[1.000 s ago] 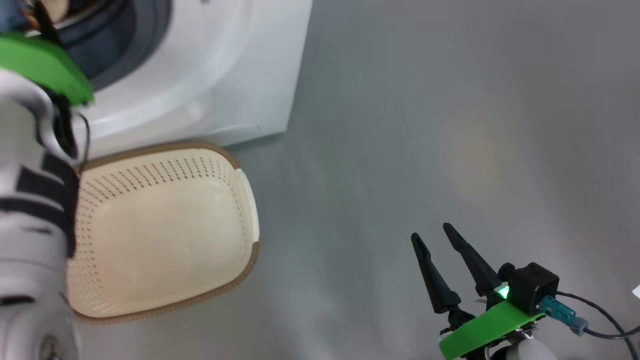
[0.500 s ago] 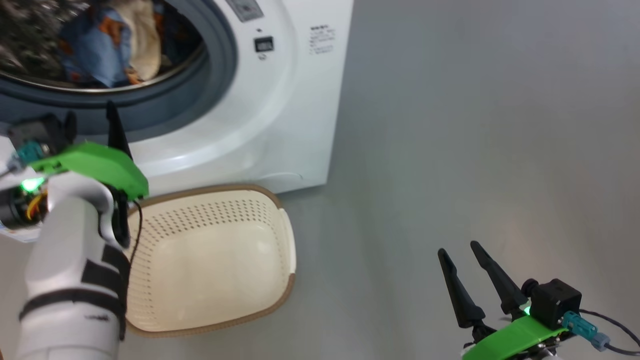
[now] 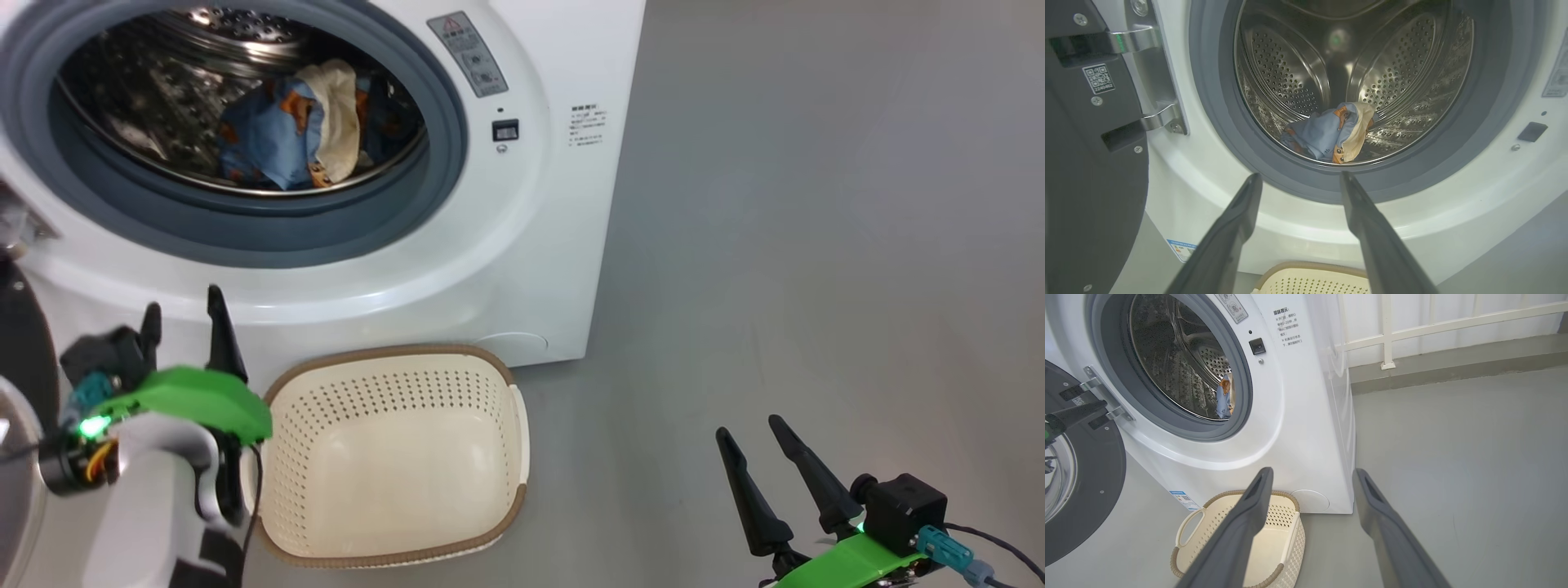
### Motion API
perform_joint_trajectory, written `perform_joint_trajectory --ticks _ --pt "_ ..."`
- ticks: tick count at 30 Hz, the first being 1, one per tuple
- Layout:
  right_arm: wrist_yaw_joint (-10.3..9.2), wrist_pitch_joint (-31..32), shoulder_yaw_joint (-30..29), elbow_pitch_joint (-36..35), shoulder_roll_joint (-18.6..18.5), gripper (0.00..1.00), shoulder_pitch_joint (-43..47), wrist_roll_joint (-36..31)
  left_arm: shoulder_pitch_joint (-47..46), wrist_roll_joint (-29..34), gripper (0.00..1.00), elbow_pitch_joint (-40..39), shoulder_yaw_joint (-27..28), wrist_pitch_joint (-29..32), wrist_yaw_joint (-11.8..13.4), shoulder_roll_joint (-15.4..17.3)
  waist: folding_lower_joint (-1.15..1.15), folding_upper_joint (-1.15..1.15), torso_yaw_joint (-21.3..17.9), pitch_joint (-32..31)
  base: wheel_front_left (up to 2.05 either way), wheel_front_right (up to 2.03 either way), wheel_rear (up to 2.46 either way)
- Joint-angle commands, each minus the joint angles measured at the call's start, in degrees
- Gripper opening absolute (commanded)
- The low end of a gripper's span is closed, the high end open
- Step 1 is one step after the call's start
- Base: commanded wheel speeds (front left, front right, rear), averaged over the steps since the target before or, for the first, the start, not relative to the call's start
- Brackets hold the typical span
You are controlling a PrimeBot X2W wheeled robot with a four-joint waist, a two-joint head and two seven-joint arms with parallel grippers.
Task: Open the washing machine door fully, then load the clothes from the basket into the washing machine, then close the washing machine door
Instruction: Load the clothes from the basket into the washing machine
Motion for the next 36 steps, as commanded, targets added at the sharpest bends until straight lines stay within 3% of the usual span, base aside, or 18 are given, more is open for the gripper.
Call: perform_joint_trajectory --ticks 1,7,14,23,36 --pt "0.09 -0.28 1.40 -1.17 -0.63 1.00 0.10 -0.26 2.39 -0.55 1.00 -3.64 0.97 -0.36 -0.49 1.32 0.00 0.00 0.76 -1.09 0.00 0.00 0.00" --pt "0.09 -0.28 1.86 -0.97 -0.86 1.00 0.46 -0.23 11.81 -3.64 1.00 -14.00 -0.91 -0.36 0.26 1.21 0.00 0.00 0.56 -2.54 0.00 0.00 0.00" --pt "0.09 -0.28 2.56 -0.85 -1.06 1.00 0.57 -0.35 21.61 -5.96 1.00 -24.90 -4.13 -0.36 3.71 1.19 0.00 0.00 0.28 -4.06 0.00 0.00 0.00" --pt "0.09 -0.28 3.74 -0.56 -1.50 1.00 1.02 -0.48 29.01 -6.56 1.00 -30.11 -4.60 -0.36 5.49 1.19 0.00 0.00 -0.44 -6.94 0.00 0.00 0.00" --pt "0.09 -0.28 5.05 -0.63 -1.49 1.00 1.02 -0.75 30.49 -6.91 1.00 -31.76 -5.69 -0.36 5.86 1.18 0.00 0.00 -0.78 -9.59 0.00 0.00 0.00"
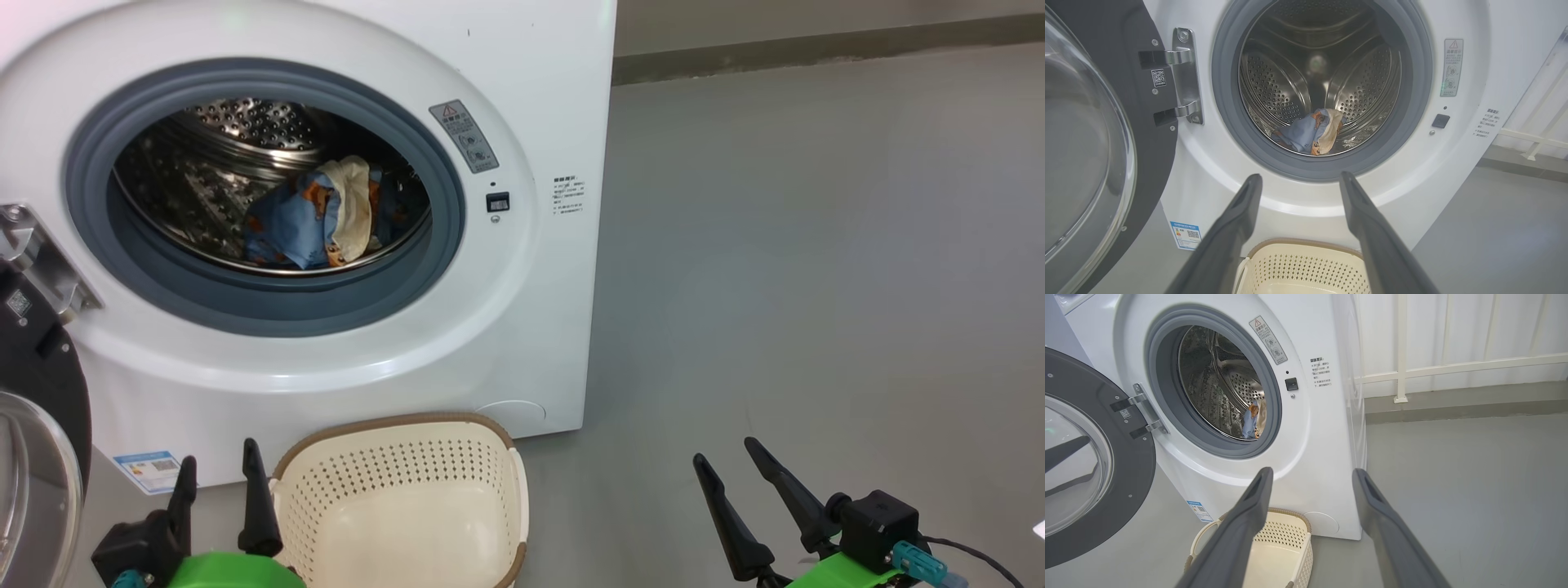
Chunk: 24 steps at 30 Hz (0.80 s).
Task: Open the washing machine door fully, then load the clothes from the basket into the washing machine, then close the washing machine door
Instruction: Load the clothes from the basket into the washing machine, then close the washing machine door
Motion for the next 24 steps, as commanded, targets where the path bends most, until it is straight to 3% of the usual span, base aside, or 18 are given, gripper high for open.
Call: perform_joint_trajectory --ticks 1,9,24 --pt "0.09 -0.28 1.23 -1.25 -0.39 1.00 0.22 -0.38 -0.13 0.56 1.00 -1.79 1.65 -0.37 0.02 0.94 0.00 0.00 0.01 -0.45 0.00 0.00 0.00" --pt "0.09 -0.28 -0.25 -1.82 -0.60 1.00 1.37 -1.04 2.28 1.68 1.00 -1.92 1.93 -0.37 -1.15 0.94 0.00 0.00 0.05 -2.48 0.00 0.00 0.00" --pt "0.09 -0.28 -2.69 -2.37 -0.76 1.00 4.01 -1.57 5.41 1.51 1.00 -3.51 2.05 -0.37 -1.10 0.94 0.00 0.00 -0.59 -4.79 0.00 0.00 0.00"
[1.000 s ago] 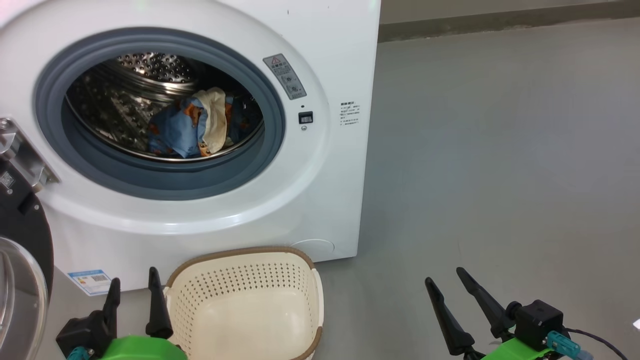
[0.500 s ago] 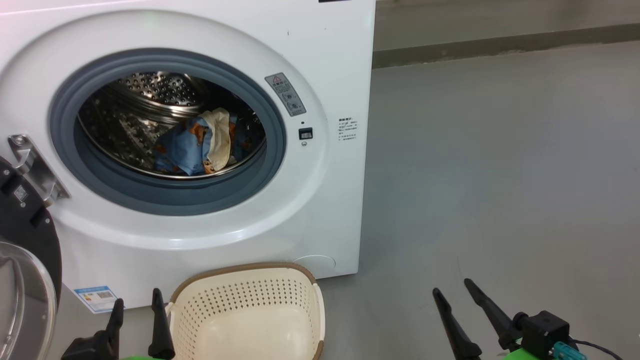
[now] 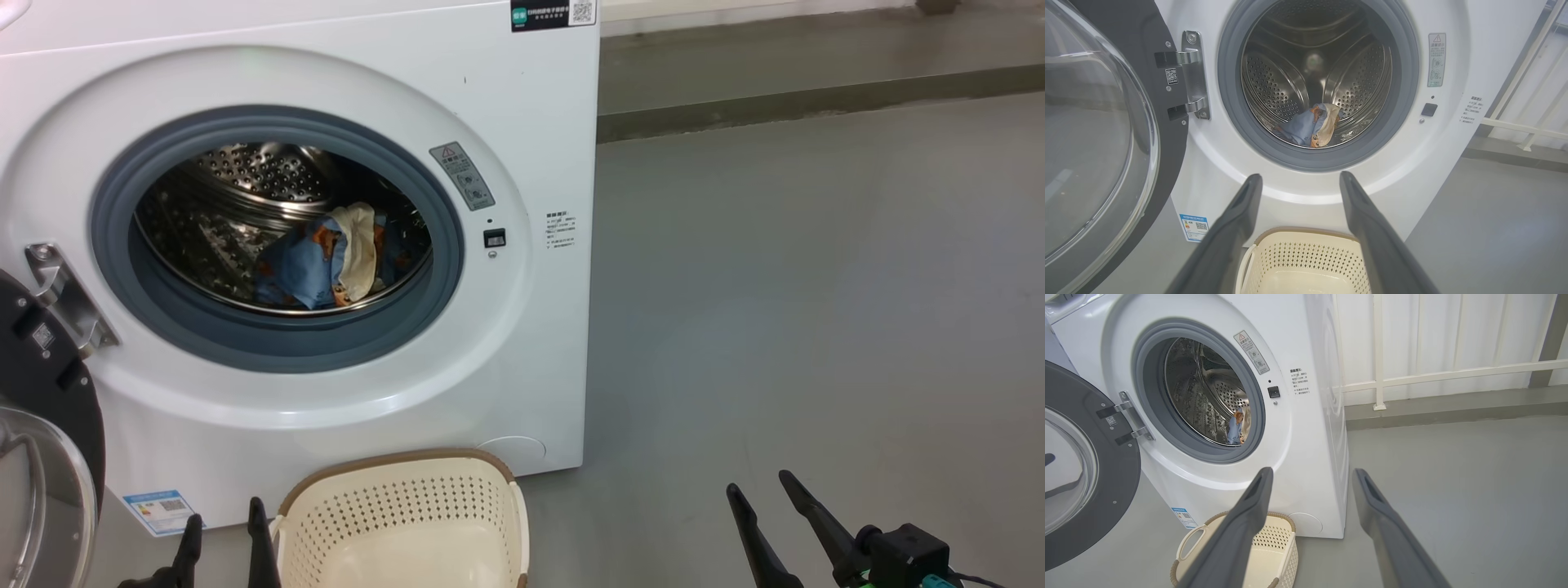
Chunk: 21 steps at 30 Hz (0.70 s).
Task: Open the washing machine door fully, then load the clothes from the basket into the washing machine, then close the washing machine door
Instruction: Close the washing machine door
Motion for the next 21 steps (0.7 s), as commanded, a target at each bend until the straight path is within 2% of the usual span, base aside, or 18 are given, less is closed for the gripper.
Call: perform_joint_trajectory --ticks 1,8,21 --pt "0.09 -0.28 1.04 -1.58 -0.63 1.00 -0.62 -0.51 -1.26 0.57 1.00 -1.74 1.97 -0.37 -0.04 0.75 0.00 0.00 -0.13 -0.08 0.00 0.00 0.00" --pt "0.09 -0.28 1.06 -1.66 -0.58 1.00 -0.18 -0.57 -0.97 0.80 1.00 -1.76 1.91 -0.37 -0.31 0.75 0.00 0.00 -0.32 -0.16 0.00 0.00 0.00" --pt "0.09 -0.28 1.04 -1.83 -0.46 1.00 -0.31 -0.44 -1.22 2.23 1.00 -1.55 1.41 -0.37 0.98 0.75 0.00 0.00 -0.24 0.10 -0.09 0.09 0.00"
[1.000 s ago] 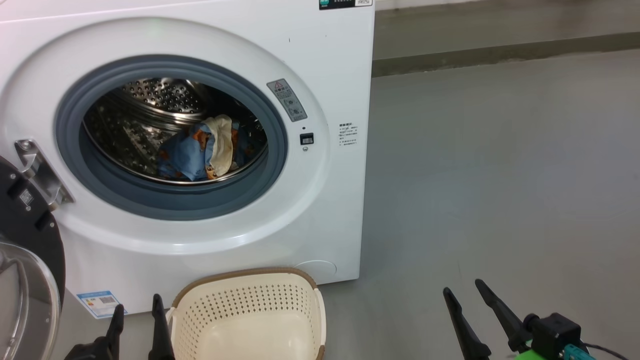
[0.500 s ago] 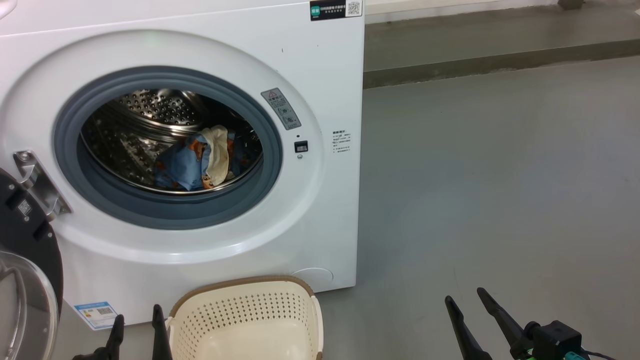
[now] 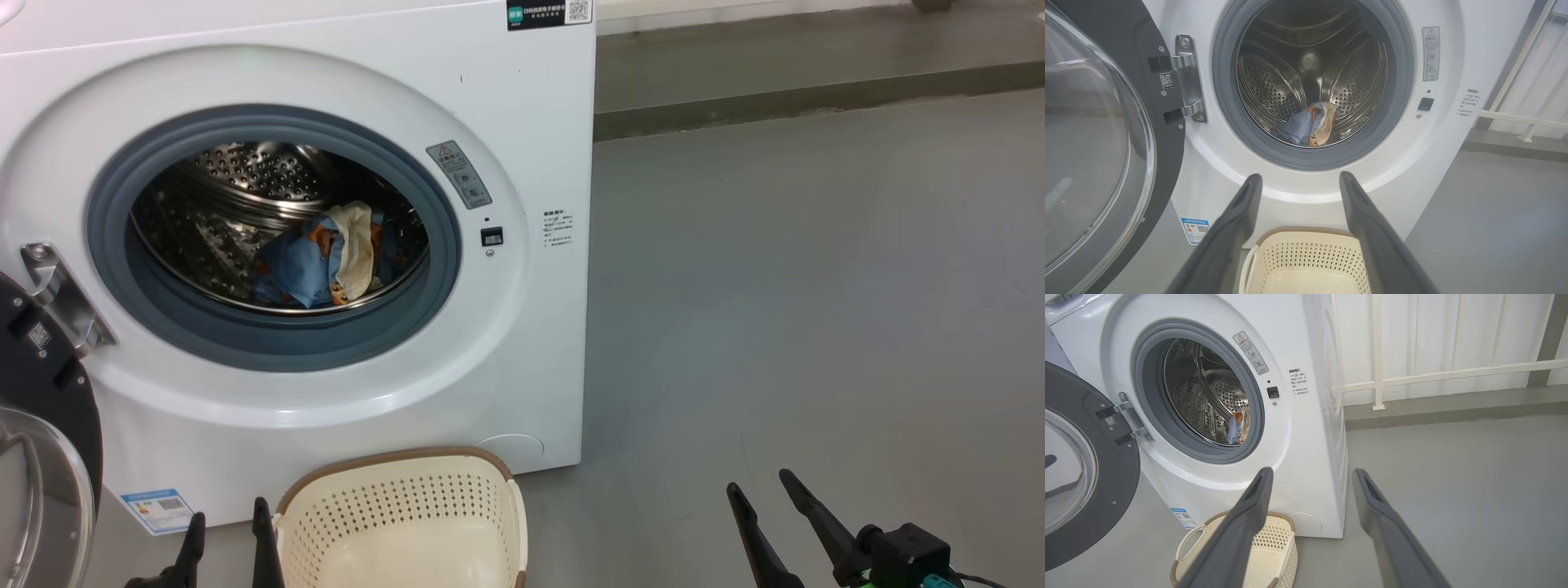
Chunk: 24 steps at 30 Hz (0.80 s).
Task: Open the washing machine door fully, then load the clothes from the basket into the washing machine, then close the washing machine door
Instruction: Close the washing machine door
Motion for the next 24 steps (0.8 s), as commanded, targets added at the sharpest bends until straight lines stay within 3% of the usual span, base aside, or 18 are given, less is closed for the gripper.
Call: perform_joint_trajectory --ticks 1,24 --pt "0.09 -0.28 1.10 -1.60 -0.47 1.00 -0.38 -0.42 -1.40 0.66 1.00 -1.35 1.56 -0.37 0.64 0.73 0.00 0.00 0.01 0.08 -0.64 0.64 0.00" --pt "0.09 -0.28 1.20 -1.46 -0.14 1.00 -0.60 -0.47 -1.91 1.30 1.00 -1.72 1.61 -0.37 0.78 0.73 0.00 0.00 0.62 0.81 -1.45 1.45 0.00"
